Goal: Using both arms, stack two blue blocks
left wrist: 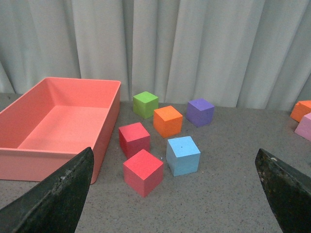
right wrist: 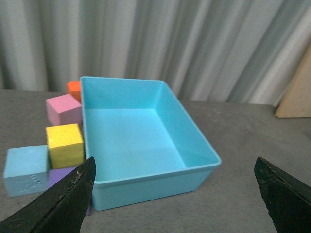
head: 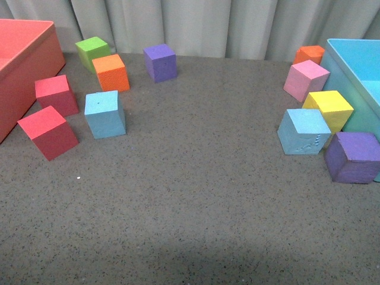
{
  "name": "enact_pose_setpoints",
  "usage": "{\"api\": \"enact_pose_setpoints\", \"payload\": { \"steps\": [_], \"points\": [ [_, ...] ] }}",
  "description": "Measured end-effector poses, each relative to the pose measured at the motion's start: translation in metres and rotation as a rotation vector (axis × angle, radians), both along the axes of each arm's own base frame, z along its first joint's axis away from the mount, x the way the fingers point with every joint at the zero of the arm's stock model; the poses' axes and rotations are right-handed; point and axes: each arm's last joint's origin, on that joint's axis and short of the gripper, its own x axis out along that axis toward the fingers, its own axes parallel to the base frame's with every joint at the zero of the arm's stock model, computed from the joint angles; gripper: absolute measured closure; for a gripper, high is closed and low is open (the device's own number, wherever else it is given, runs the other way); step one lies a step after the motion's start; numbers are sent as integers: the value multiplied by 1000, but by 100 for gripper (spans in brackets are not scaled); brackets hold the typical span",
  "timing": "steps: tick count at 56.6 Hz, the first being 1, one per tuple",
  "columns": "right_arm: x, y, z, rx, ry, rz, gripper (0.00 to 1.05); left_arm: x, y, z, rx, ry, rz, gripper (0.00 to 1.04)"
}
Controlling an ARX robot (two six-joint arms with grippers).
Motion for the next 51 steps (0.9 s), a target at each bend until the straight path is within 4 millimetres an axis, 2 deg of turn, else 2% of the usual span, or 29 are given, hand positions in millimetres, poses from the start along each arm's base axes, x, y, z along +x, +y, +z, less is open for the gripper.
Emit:
{"api": "enact_pose_setpoints", "payload": {
  "steps": [6, 10, 20, 29, 40, 51],
  "points": [
    [48, 11, 8, 102, 84, 113, 10, 0, 0, 0, 0, 0, 0, 7],
    [72, 17, 5, 147, 150, 152, 10, 0, 0, 0, 0, 0, 0, 7],
    [141, 39, -7, 264, 356, 246, 10, 0, 0, 0, 0, 0, 0, 7],
    [195, 54, -26, 337, 593, 206, 10, 0, 0, 0, 0, 0, 0, 7],
    [238, 63, -54, 382, 752, 153, 10, 0, 0, 0, 0, 0, 0, 7],
    [253, 64, -69, 421, 822, 141, 10, 0, 0, 0, 0, 0, 0, 7]
  ]
}}
